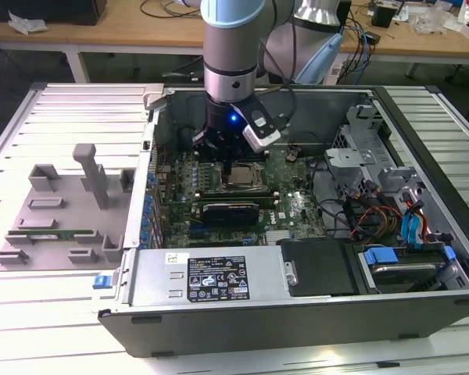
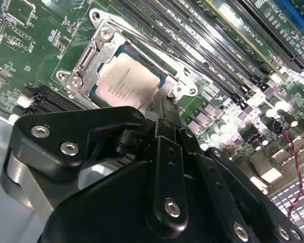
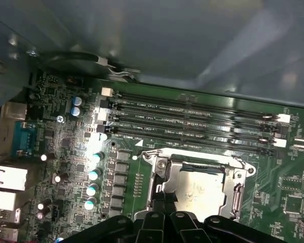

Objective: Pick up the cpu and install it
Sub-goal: 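Close the cpu cover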

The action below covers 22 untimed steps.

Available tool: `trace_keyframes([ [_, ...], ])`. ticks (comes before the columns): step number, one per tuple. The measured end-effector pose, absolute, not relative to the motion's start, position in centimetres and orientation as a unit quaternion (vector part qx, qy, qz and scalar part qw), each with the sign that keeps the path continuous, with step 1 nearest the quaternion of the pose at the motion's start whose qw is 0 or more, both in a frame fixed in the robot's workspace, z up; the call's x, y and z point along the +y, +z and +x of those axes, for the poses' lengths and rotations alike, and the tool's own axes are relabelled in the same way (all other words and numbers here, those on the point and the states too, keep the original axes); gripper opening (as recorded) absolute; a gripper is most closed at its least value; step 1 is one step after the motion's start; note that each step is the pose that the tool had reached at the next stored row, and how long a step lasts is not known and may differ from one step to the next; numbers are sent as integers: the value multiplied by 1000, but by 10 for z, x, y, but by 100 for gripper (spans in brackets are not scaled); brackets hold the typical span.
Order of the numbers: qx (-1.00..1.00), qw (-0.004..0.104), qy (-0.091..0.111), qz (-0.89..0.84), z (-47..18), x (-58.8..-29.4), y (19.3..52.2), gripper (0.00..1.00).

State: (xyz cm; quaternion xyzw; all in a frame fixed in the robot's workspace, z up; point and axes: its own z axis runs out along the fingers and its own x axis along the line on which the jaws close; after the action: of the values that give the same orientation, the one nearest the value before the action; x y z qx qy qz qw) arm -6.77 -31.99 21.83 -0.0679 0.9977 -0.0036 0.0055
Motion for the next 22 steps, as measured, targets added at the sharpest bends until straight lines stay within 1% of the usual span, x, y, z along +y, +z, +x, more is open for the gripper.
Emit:
trace_keyframes([
  [8,998,6,-4,-68,-71,-319,208,11],
  [22,998,6,-4,-68,-71,-319,202,11],
])
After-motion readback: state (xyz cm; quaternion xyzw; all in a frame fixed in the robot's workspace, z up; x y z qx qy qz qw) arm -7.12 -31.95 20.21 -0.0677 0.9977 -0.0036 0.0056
